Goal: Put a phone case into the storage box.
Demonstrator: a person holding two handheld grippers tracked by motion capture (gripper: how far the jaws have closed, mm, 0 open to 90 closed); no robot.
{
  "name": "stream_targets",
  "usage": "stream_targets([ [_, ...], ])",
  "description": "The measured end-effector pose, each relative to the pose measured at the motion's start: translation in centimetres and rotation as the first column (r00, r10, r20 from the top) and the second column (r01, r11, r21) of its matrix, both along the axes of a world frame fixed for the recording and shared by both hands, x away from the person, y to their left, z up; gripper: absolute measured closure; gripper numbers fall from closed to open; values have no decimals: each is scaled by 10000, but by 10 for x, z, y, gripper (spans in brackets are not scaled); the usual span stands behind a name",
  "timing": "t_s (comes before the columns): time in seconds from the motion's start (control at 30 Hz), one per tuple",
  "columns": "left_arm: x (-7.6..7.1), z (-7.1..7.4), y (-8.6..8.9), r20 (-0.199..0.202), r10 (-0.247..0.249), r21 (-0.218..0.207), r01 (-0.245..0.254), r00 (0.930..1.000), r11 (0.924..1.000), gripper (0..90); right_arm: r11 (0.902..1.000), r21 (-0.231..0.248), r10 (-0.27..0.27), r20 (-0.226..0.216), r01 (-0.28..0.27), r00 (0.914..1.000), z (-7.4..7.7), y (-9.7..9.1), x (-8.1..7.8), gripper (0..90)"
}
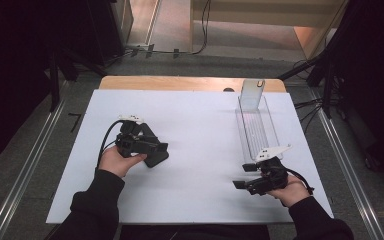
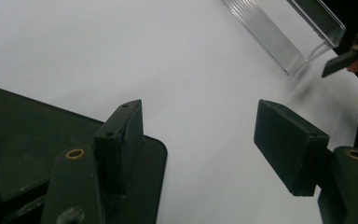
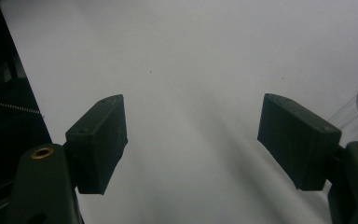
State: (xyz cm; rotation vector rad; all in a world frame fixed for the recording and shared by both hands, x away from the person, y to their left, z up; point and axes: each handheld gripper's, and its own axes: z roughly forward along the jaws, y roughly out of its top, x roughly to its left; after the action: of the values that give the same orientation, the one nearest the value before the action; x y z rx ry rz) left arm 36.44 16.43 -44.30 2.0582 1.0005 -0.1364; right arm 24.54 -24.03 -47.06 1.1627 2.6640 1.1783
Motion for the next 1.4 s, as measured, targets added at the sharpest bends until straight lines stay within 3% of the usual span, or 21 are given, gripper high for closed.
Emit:
stream_targets([
  [0.23, 17, -8, -16, 151, 10, 382, -16, 9999, 9993, 403, 10000, -59, 21, -64, -22, 10000, -1, 0, 1, 220],
  [0.33, 22, -14, -23, 124, 40, 517, -46, 9999, 9986, 495, 10000, -21, -6, 2, 6, 10000, 0, 0, 1, 220],
  [0.37, 23, -17, -25, 162, 159, 668, -169, 9997, 9976, 556, 10000, -40, -57, -36, 57, 10000, 0, -1, 0, 220],
  [0.4, 24, -20, -27, 130, 230, 816, -240, 9997, 9964, 685, 10000, -44, -70, -44, 70, 10000, 0, -1, 0, 220],
  [0.43, 26, -24, -27, 75, 245, 805, -250, 9997, 9964, 822, 10000, -54, -75, -50, 75, 10000, 0, -1, 0, 220],
  [0.47, 29, -28, -27, -236, 254, 543, -241, 9994, 9982, 900, 9999, -67, -104, -83, 104, 9999, 0, -1, 0, 220],
  [0.57, 34, -38, -28, -570, 226, 828, -178, 9981, 9964, 900, 9999, -60, -98, -81, 98, 9999, 0, -1, 0, 220],
  [0.8, 35, -51, -27, -737, 238, 1531, -123, 9970, 9881, 900, 9999, -126, 0, -56, -1, 10000, -1, -1, 0, 220],
  [0.87, 35, -54, -26, -762, 243, 1449, -131, 9968, 9894, 900, 9999, -161, 2, -56, -3, 10000, -1, 0, -1, 220],
  [1.03, 31, -51, -27, -696, 105, 1824, 24, 9975, 9832, 900, 9998, -187, -7, -43, 6, 10000, -1, 0, -1, 220],
  [1.4, 18, -48, -8, -1056, 89, 2015, 127, 9944, 9794, 899, 9998, -180, 52, 62, -51, 10000, 0, 0, -1, 220],
])
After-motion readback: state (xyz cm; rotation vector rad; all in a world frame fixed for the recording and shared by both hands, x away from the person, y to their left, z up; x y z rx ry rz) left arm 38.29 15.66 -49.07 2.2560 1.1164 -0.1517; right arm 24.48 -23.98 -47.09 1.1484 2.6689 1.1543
